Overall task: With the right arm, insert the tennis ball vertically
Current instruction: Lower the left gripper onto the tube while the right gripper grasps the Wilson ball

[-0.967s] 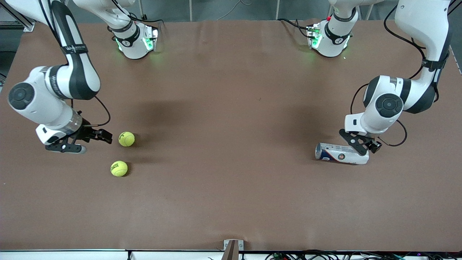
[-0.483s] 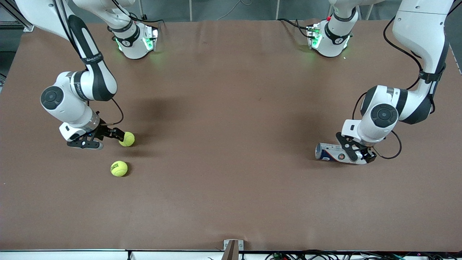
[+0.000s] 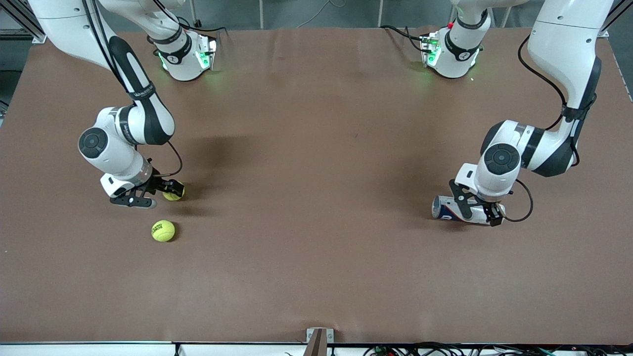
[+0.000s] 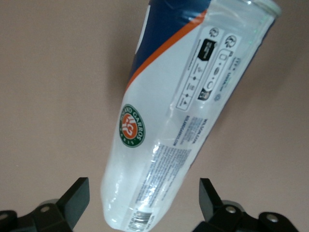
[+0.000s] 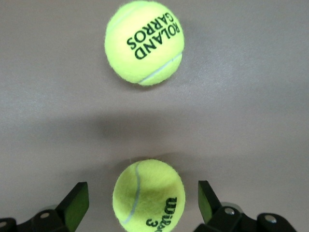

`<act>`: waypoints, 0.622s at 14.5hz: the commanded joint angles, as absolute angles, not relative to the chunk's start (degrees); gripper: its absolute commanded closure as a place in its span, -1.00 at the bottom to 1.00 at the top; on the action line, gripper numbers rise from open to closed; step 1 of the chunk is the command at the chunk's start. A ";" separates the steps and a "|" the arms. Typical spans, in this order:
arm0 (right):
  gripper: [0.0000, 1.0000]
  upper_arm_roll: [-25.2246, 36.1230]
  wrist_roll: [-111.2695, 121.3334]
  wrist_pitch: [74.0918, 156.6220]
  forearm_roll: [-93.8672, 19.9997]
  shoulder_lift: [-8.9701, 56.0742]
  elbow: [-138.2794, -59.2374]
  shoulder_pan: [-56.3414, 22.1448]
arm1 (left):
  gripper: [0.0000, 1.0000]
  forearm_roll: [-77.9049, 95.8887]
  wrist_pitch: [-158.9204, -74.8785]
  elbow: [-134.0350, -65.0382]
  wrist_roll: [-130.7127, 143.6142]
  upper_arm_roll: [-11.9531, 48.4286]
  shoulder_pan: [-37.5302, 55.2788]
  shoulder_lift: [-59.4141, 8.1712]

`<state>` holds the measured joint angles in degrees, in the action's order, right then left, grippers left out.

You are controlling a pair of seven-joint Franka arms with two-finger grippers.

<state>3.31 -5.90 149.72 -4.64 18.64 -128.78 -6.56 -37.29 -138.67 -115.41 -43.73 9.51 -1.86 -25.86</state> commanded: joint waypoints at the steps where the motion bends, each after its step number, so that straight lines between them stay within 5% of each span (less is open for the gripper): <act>1: -1.00 3.43 -6.59 150.47 -5.62 18.63 -130.25 -7.03 | -1.00 -41.56 -138.43 -113.21 -43.15 9.40 -1.41 -27.77; 9: -0.96 3.34 -6.59 154.16 -5.62 20.30 -131.57 -6.94 | -1.00 -50.08 -138.16 -112.50 -41.49 9.40 -0.09 -30.67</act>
